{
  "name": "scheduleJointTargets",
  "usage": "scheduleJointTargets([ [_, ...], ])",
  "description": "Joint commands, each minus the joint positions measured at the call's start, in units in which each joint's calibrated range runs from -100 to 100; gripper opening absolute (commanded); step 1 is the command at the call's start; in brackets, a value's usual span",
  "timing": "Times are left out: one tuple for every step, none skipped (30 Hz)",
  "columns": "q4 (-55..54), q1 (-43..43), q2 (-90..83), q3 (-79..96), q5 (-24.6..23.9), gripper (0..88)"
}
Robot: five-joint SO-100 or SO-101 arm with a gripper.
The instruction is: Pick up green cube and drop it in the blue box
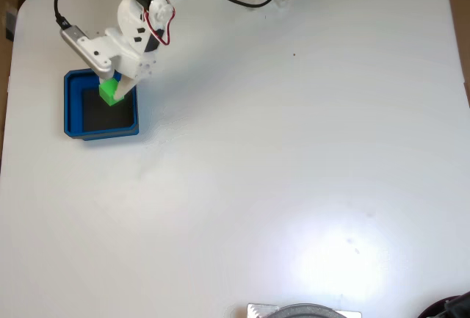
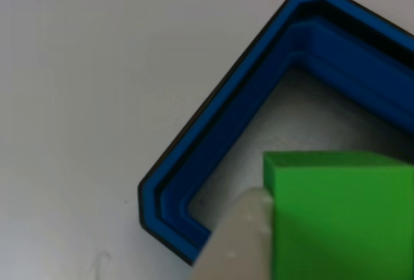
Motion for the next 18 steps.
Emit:
scheduleJointTargets([
  [-0.9,2.3,-3.8,-2.9,-0.2,1.8],
  [-1.0,2.6,-3.4,-2.9,-0.2,1.8],
  [-1.1,2.8,-2.7,-3.0,-0.2,1.8],
  [-1.1,3.0,-2.1,-3.1,-0.2,1.8],
  [-1.2,3.1,-1.6,-3.2,-0.2,1.8],
  [-1.2,3.1,-1.1,-3.2,-0.2,1.8],
  [-1.3,3.2,-0.7,-3.3,-0.2,1.8],
  [-1.3,3.2,-0.3,-3.3,-0.2,1.8],
  [-1.3,3.3,-0.1,-3.3,-0.2,1.8],
  [-1.3,3.3,0.0,-3.4,-0.2,1.8],
  [-1.3,3.3,0.1,-3.4,-0.2,1.8],
  [-1.3,3.3,0.1,-3.4,-0.2,1.8],
  [-1.3,3.3,0.1,-3.4,-0.2,1.8],
  [-1.3,3.3,0.2,-3.3,-0.2,1.8],
  [-1.3,3.3,0.3,-3.2,-0.2,1.8],
  [-1.3,3.3,0.8,-3.2,-0.2,1.8],
  [-1.4,3.3,1.6,-3.3,-0.2,1.8],
  [-1.4,3.3,2.4,-3.4,-0.2,1.8],
])
